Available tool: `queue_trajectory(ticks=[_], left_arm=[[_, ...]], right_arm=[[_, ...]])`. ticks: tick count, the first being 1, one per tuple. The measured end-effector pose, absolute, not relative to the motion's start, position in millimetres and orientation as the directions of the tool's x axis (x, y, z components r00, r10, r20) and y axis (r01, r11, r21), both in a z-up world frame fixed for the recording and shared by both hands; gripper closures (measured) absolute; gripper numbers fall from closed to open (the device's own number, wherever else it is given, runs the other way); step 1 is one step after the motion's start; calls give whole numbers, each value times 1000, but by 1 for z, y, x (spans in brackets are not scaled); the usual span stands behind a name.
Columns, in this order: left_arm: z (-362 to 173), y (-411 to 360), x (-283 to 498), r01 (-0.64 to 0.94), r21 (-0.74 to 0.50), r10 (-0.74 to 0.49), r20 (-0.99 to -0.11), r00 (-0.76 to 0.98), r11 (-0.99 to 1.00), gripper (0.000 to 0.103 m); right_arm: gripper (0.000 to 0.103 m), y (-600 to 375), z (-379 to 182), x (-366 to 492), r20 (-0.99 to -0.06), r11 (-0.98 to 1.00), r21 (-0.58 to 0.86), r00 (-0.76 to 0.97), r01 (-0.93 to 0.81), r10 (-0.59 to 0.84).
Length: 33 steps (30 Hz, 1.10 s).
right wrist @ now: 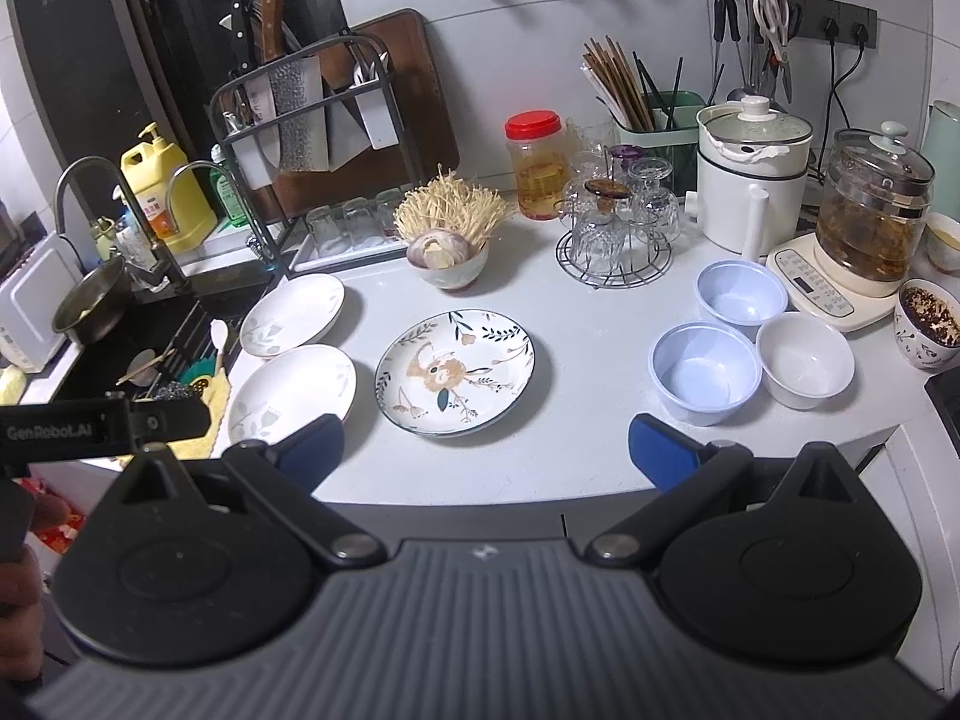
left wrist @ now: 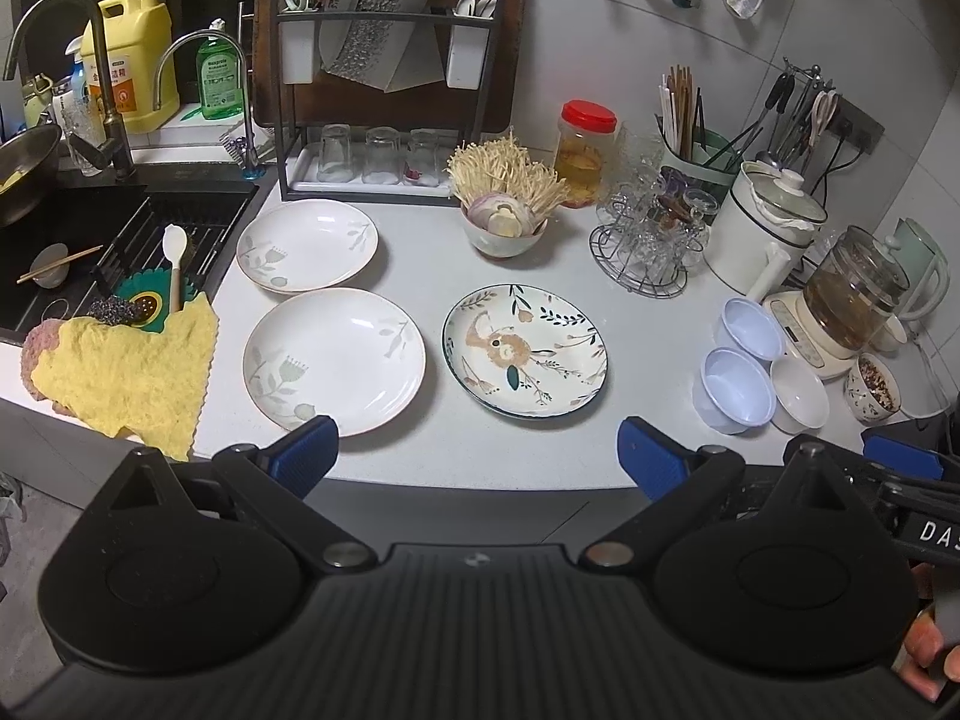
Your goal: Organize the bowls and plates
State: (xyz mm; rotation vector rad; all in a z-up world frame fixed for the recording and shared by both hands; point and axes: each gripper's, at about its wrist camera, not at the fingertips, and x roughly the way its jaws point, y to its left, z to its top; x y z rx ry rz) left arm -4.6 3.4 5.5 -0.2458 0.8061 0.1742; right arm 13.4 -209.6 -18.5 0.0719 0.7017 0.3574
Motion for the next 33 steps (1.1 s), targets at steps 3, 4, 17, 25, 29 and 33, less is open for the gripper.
queue_trajectory(ticks=[3,4,17,25,29,33], left_arm=[[6,4,-6,-250,-150,65,-727,683,956,2],[7,5,-6,-252,-149,67,-727,683,956,2],[6,7,-10,-253,-141,75,-724,685,957,2],[9,4,-17,-250,-135,79,-720,690,959,2],[11,1,-19,-244,-133,76,-719,691,961,2],[11,-1,-20,-242,-132,76,-719,691,961,2]], right_arm=[[0,-208,-19,13,-622,933,186,698,-307,354],[0,-207,-19,13,-623,932,187,696,-311,357],[0,-208,-18,12,-618,931,184,700,-315,359],[0,-209,-16,9,-616,931,183,701,-316,360],[0,-209,-16,8,-618,931,185,699,-315,360],[0,-211,-16,5,-611,927,195,700,-320,370]])
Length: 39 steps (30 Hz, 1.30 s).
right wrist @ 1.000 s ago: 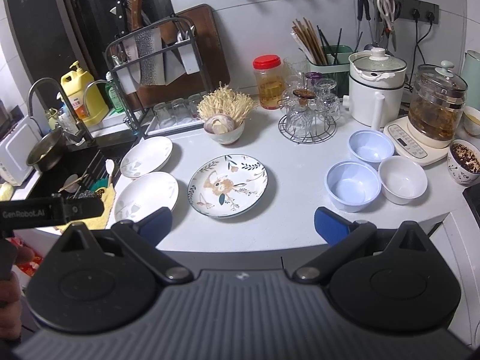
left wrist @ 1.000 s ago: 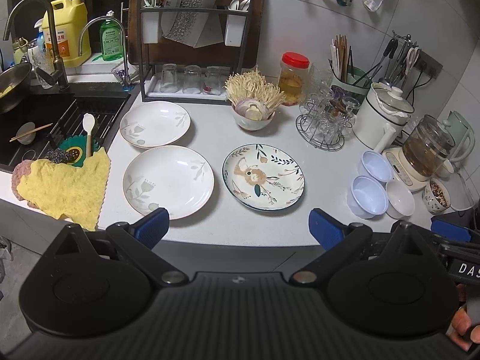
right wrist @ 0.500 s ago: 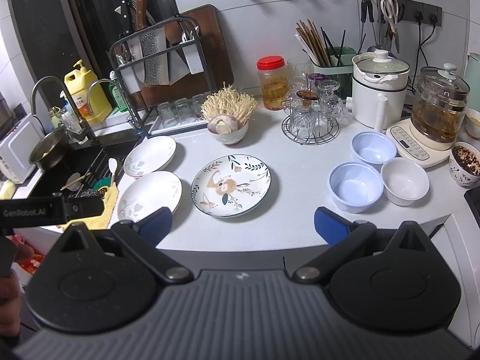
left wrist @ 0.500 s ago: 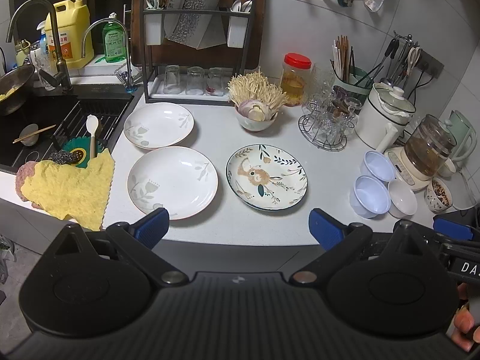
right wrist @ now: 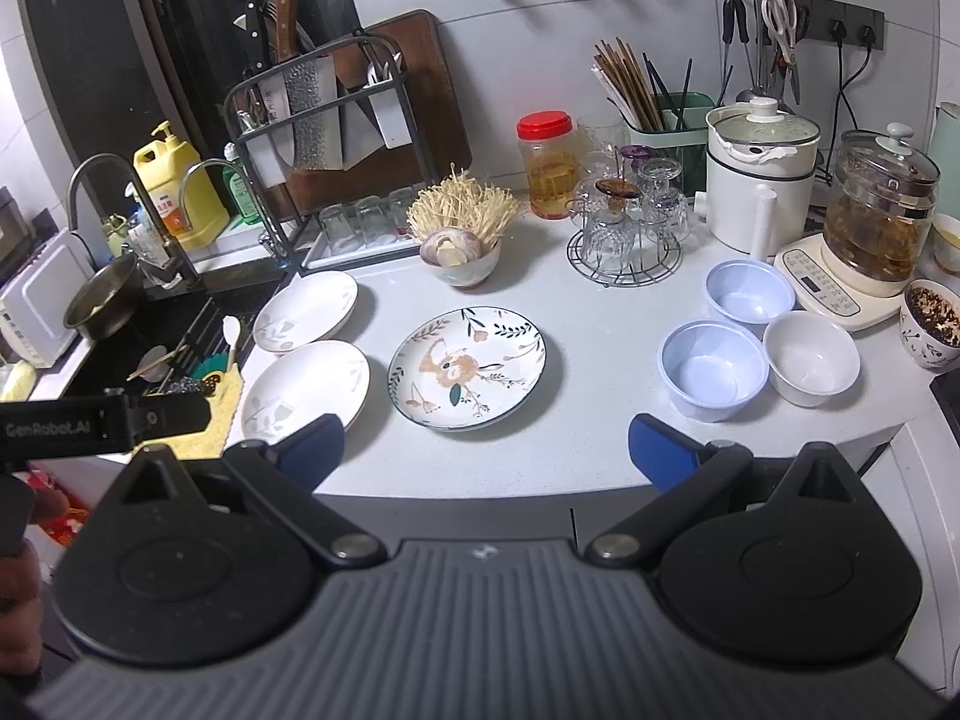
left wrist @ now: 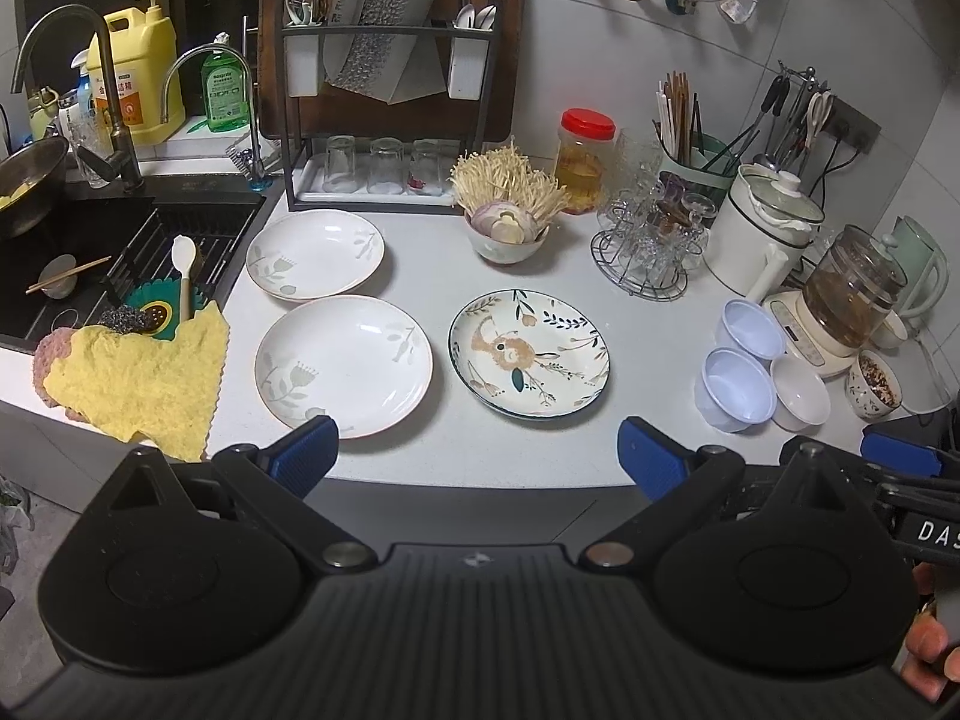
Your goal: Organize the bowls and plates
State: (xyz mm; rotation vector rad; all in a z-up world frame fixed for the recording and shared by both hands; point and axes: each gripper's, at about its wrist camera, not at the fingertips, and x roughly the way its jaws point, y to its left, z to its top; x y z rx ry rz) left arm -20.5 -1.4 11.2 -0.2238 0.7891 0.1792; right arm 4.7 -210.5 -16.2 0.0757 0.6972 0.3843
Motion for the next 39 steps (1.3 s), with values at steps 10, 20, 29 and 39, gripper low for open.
queue_trajectory(ticks=[10,20,29,39], left_arm=[[11,-8,-25,-233,-128,72,-719,691,964,2],[11,-13,-28,-250,-134,80,-719,690,959,2],[6,-25,-27,-258,-146,76,-719,691,955,2],[-2,-38,-22,-296,-150,97,-728,679,943,2]], right_arm=[[0,-214,-16,1,-604,924,208,701,-322,380],[0,-222,-20,-2,-595,921,228,704,-315,388],[0,-233,-23,2,-599,916,245,694,-317,400],[0,-252,-29,8,-581,892,285,677,-351,452]])
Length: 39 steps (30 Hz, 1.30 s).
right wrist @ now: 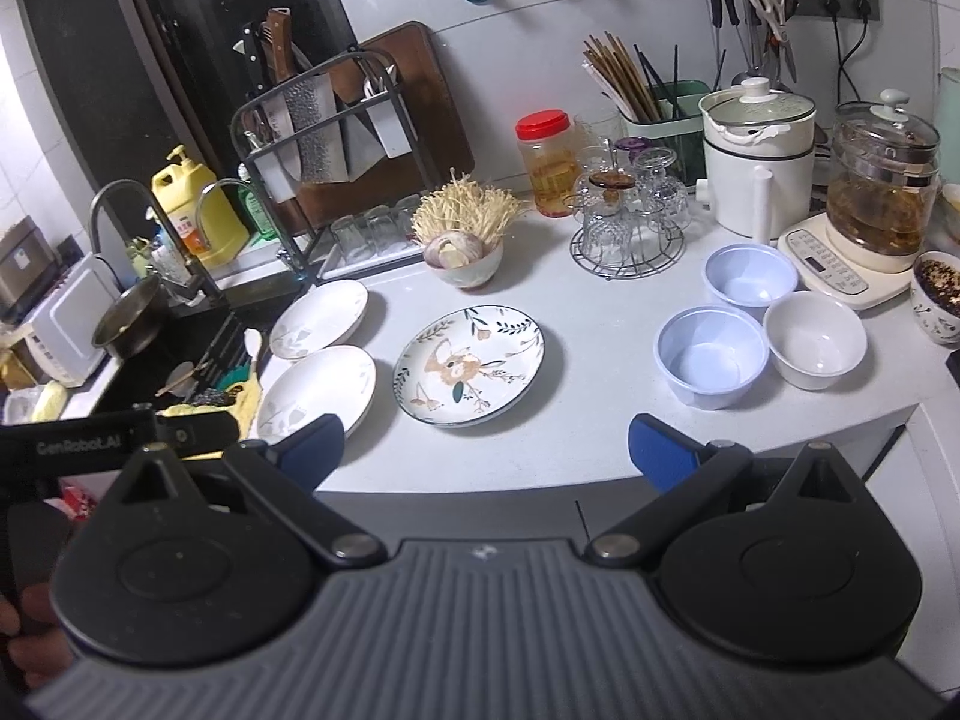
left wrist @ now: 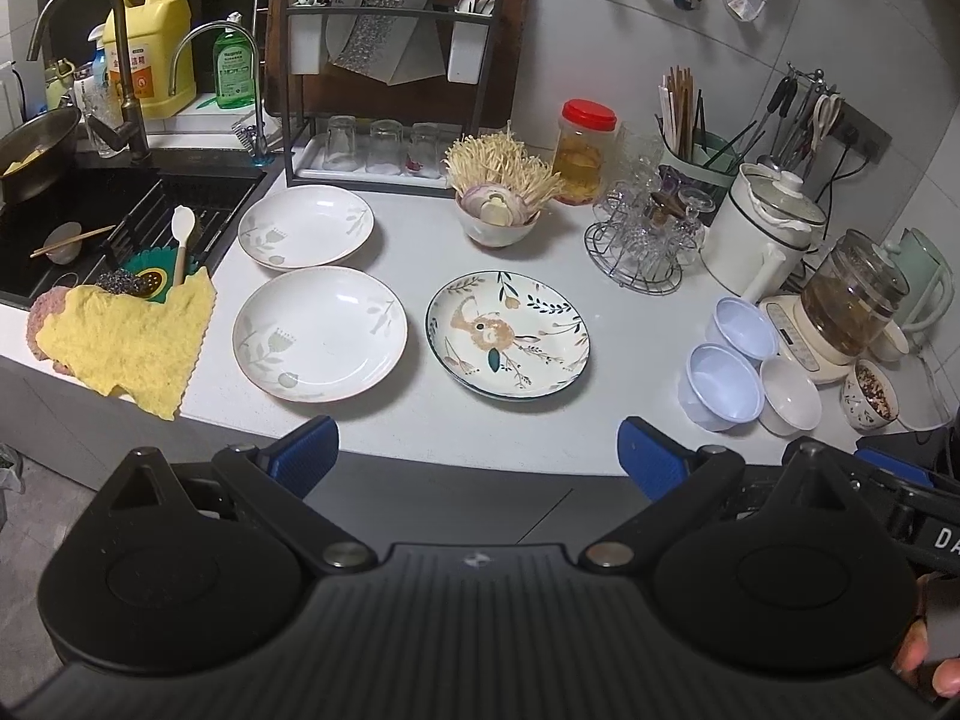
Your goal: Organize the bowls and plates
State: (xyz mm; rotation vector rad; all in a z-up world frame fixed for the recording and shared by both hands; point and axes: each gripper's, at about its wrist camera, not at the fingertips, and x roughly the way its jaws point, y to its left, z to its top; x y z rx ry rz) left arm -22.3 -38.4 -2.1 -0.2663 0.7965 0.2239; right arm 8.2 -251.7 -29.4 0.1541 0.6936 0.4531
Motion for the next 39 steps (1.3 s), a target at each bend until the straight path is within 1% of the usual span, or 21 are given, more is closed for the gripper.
queue_trajectory(ticks=[5,8,16,26,29,36,37,39], left_arm=[[-7,-44,-18,-304,-140,107,-735,670,942,2],[-8,-43,-18,-325,-154,120,-718,685,933,2],[-27,-17,9,-291,-183,64,-740,669,939,2],[-45,72,73,-209,-224,-35,-756,654,952,2],[-51,103,93,-184,-245,-69,-757,649,952,2],[-77,162,132,-135,-259,-125,-781,612,957,2],[-80,169,135,-129,-253,-126,-785,606,959,2],[-89,185,143,-124,-246,-127,-796,591,961,2]], right_arm=[[0,-255,-31,10,-558,869,297,667,-396,494],[0,-254,-34,13,-559,865,311,660,-395,502],[0,-239,-41,25,-554,860,344,659,-377,510],[0,-168,-46,55,-547,881,345,694,-323,468],[0,-148,-48,64,-543,894,352,718,-278,436],[1,-107,-63,85,-568,915,364,737,-174,366],[1,-100,-67,88,-575,917,363,734,-167,361],[7,-84,-73,93,-599,920,364,720,-147,352]])
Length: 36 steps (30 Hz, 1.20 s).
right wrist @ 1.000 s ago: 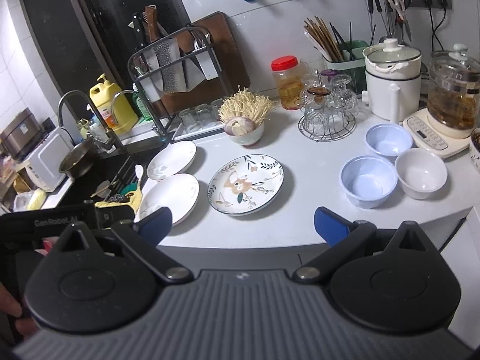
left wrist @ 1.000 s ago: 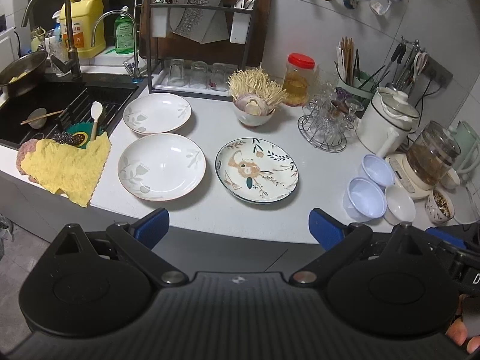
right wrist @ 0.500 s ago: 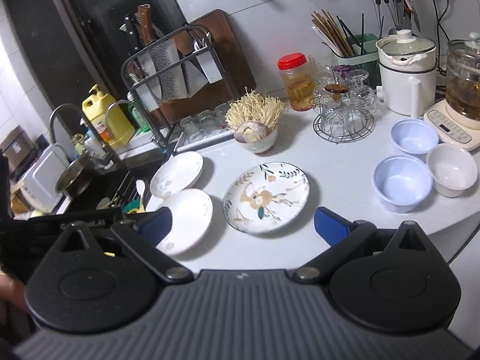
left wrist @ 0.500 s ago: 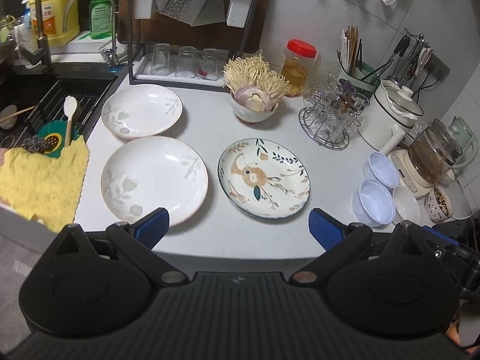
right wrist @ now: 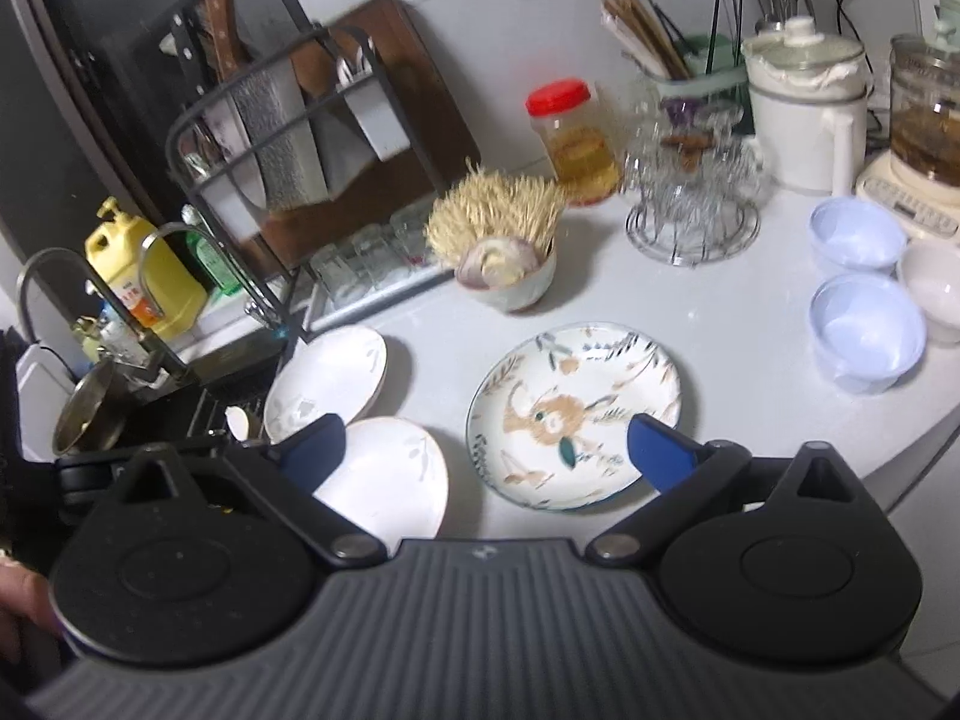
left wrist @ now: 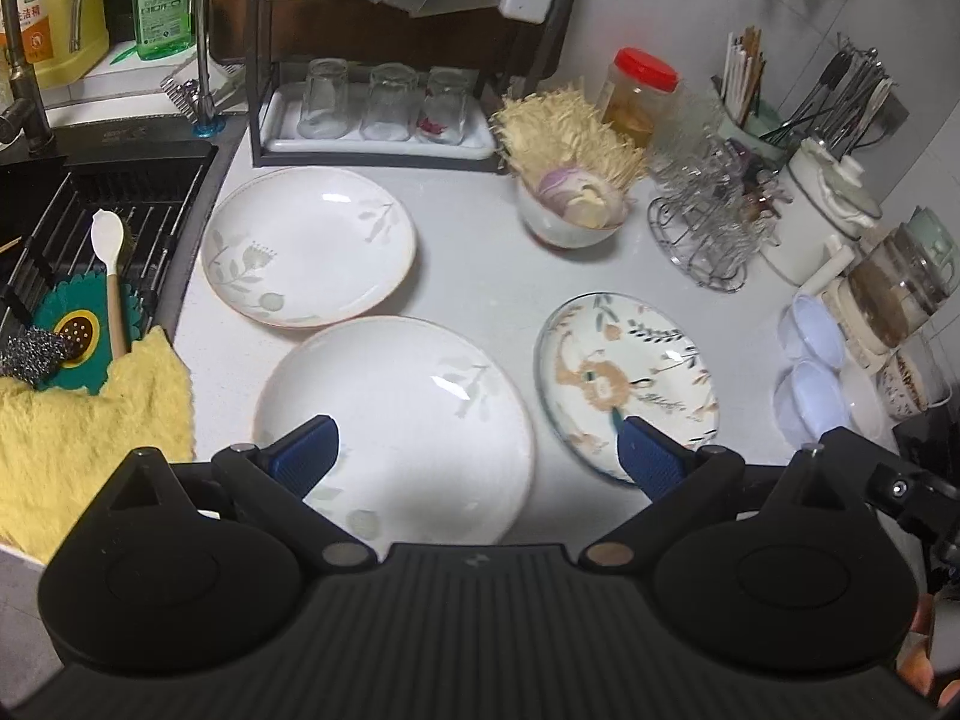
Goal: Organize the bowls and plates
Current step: 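Move both grippers to the rim of the white leaf-print plate and close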
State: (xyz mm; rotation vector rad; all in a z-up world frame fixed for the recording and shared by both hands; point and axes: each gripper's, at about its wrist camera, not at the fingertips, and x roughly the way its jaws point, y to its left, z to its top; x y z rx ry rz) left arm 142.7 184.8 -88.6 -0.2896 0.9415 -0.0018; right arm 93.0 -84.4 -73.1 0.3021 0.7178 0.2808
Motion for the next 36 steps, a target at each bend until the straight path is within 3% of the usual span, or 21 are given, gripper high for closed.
queue_trajectory(ticks=[5,14,21,29,36], left_arm=[[-109,223,156,-99,-236,-138,-808,573,967,2],[-146,268,171,-68,-243,-168,-823,543,968,3],[-175,282,180,-44,-270,-211,-834,509,962,4],[-206,295,200,-23,-290,-247,-852,462,957,28],[-224,299,213,14,-273,-250,-858,449,962,47]], right_arm=[[19,-56,-95,108,-647,904,413,663,-108,375],[21,-16,-130,122,-716,908,415,594,-60,367],[35,4,-153,127,-743,906,423,568,-12,354],[67,19,-181,150,-784,919,393,531,22,322],[79,31,-195,160,-810,941,338,517,22,279]])
